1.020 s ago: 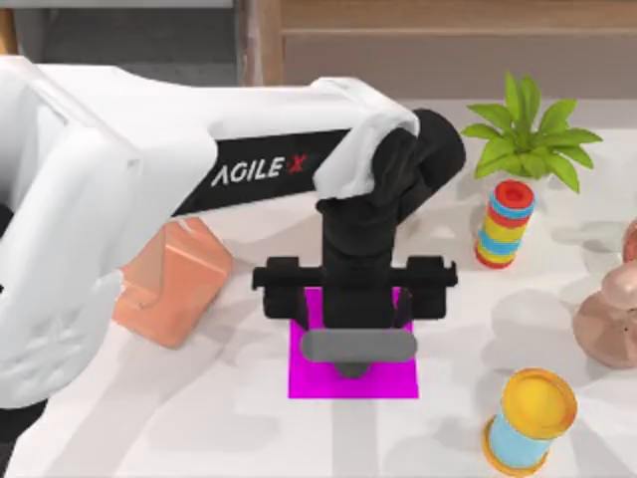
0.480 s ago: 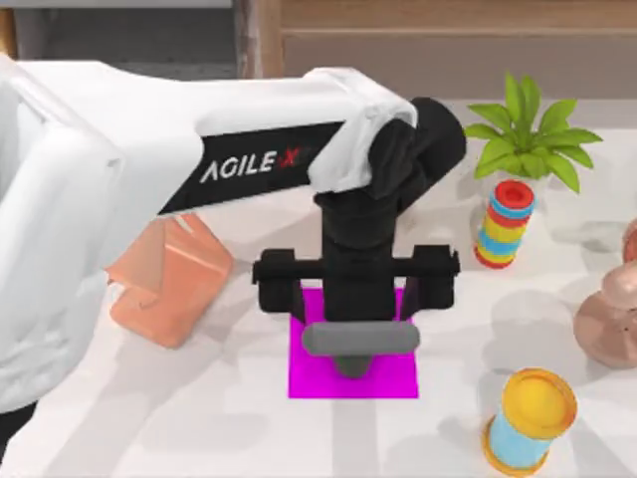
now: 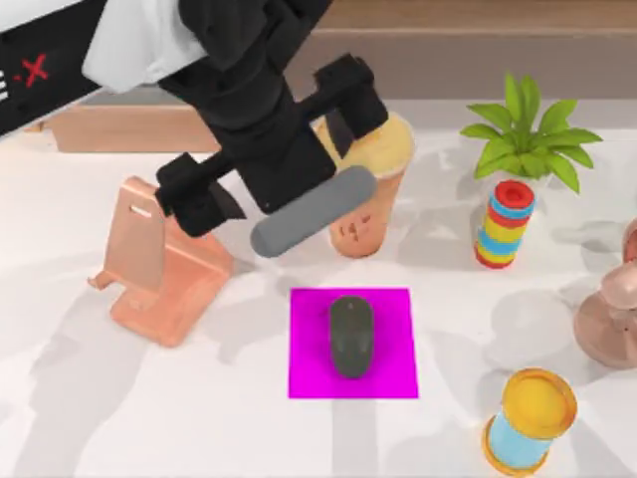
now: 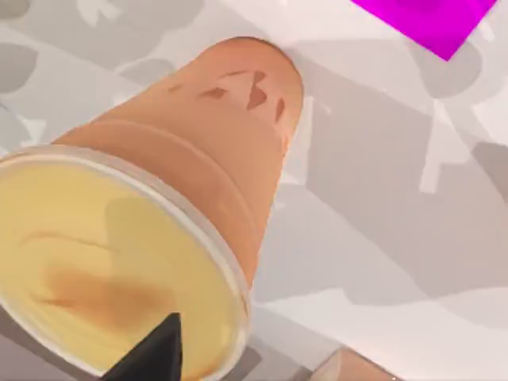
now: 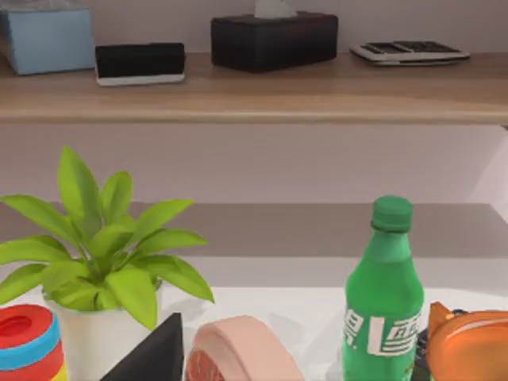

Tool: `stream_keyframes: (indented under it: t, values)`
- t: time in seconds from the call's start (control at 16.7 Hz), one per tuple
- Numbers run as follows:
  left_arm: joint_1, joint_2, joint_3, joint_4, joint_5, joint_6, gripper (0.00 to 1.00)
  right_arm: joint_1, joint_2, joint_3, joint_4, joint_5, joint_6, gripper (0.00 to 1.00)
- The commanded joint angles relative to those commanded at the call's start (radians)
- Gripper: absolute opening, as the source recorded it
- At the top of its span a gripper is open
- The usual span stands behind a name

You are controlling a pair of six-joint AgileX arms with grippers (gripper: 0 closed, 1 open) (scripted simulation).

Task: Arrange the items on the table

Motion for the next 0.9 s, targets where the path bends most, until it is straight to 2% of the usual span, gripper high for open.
stream_keyframes:
  t: [0.36,0.66,0.9]
  values:
    - [0.360,-0.179,-0.226,-0.055,-0.002,-0.474,1.00,0.000,0.000,0.000,0.000,0.000,0.000,1.00]
    - [0.703,-0.193,-0.468,-0.081,0.028,-0.854,1.00,0.000,0.000,0.000,0.000,0.000,0.000,1.00]
    - [0.932,-0.194,-0.583,-0.030,0.047,-1.075,1.00,0.000,0.000,0.000,0.000,0.000,0.000,1.00]
